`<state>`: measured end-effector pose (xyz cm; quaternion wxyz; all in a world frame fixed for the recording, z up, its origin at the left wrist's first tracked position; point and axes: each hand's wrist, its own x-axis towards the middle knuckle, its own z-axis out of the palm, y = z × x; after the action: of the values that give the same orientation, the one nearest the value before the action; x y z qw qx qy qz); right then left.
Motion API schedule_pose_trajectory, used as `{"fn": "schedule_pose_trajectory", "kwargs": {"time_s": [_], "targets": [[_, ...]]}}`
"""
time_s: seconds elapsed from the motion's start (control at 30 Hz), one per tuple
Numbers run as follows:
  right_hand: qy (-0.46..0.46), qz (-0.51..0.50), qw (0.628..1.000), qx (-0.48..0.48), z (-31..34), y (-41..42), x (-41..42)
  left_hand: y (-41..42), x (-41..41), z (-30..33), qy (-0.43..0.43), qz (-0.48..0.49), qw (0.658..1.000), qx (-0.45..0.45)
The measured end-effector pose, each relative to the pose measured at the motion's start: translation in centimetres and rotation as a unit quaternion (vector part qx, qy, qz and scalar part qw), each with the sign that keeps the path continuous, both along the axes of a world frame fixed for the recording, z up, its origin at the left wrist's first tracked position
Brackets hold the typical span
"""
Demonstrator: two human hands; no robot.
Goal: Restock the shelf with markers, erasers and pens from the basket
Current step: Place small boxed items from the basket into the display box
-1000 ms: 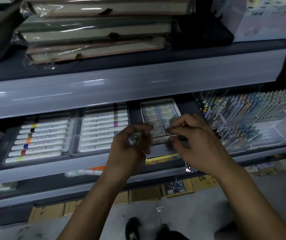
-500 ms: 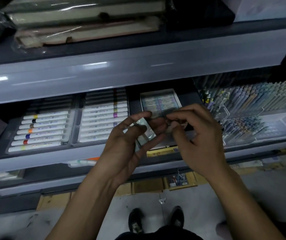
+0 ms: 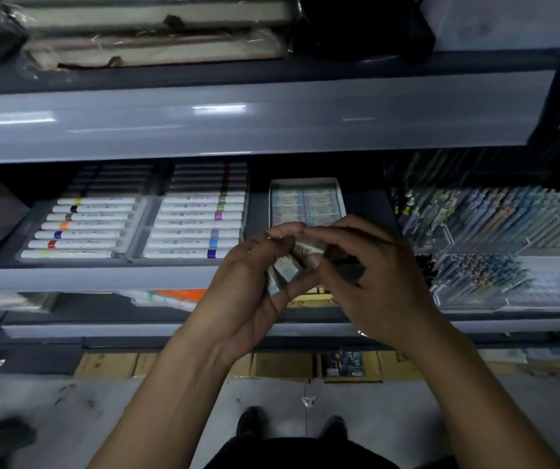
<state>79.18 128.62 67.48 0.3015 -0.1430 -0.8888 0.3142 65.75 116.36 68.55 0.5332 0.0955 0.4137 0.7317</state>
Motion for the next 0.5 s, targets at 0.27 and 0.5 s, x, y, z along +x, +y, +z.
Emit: {"fn": "schedule_pose_trajectory", "kwargs": {"time_s": [0.27, 0.5], "targets": [[0.004, -0.014, 0.999, -0.046, 0.0, 0.1, 0.0, -0.8, 0.0, -1.4, 0.335, 0.031, 0.937, -0.100], [0.018, -0.044, 0.997, -0.053, 0.2, 0.6, -0.6, -1.1, -1.1, -2.2, 0.455, 0.092, 0.874, -0.143]]}}
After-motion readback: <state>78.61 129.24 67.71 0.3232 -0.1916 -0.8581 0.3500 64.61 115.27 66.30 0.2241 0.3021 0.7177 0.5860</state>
